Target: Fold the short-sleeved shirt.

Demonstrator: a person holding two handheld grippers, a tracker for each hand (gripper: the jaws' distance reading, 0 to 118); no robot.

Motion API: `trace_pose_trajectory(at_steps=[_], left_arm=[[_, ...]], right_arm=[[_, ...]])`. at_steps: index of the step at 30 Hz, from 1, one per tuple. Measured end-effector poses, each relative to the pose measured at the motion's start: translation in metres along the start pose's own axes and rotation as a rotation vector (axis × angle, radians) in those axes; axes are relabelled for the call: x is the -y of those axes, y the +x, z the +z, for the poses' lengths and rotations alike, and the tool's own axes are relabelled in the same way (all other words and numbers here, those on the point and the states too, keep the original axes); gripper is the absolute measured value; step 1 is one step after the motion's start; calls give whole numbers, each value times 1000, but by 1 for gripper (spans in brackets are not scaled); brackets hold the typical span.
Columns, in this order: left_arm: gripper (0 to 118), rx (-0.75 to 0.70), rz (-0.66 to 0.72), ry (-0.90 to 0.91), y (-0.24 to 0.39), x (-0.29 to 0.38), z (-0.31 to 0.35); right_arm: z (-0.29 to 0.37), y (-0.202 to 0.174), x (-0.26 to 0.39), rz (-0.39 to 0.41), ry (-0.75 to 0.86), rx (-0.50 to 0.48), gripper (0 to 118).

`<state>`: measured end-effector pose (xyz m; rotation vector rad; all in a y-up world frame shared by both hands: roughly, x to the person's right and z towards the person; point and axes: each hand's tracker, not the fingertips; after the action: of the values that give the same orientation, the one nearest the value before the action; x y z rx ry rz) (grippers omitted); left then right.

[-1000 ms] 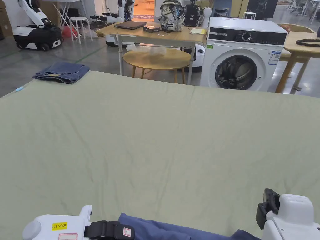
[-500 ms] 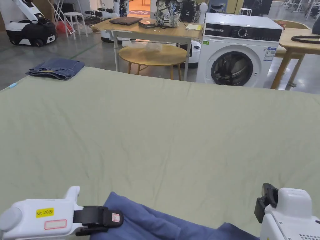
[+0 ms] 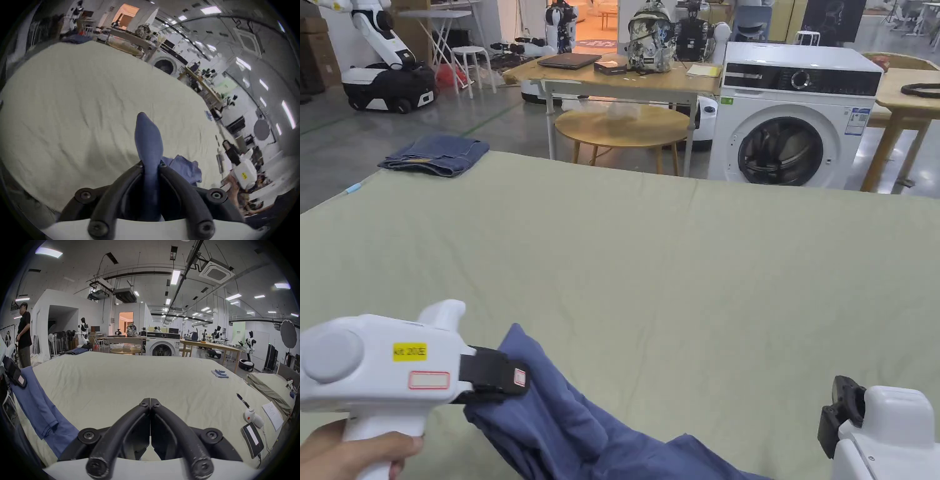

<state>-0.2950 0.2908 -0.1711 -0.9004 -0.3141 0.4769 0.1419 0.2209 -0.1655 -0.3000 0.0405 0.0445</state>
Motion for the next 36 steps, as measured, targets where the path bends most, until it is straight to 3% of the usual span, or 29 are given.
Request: trace_pose_trajectory(at_steps=[2,13,22,33,34,35,36], left_arm=[[3,-48,-56,-34,21,6,-13],[3,2,-224,-131,113,42,-65],[3,-105,-410,-274,177,96,-163],[3,-135,-356,-291,184,111,-197],[7,-135,-350,-297,182,109,-198],[19,-114,-333,-307,179,106,-196],[22,-50,-298,-323,177,103,-193]], right_arm=[[1,2,0,1,1,3,0],[5,12,6,8,-14,22,0],[8,21,10,-1,-21,48,0],[13,23,11,-2,-27,60,0],[13,23,12,-3,-27,59,0],[13,22,12,-3,-28,59,0],[13,22,12,-3,-30,58,0]])
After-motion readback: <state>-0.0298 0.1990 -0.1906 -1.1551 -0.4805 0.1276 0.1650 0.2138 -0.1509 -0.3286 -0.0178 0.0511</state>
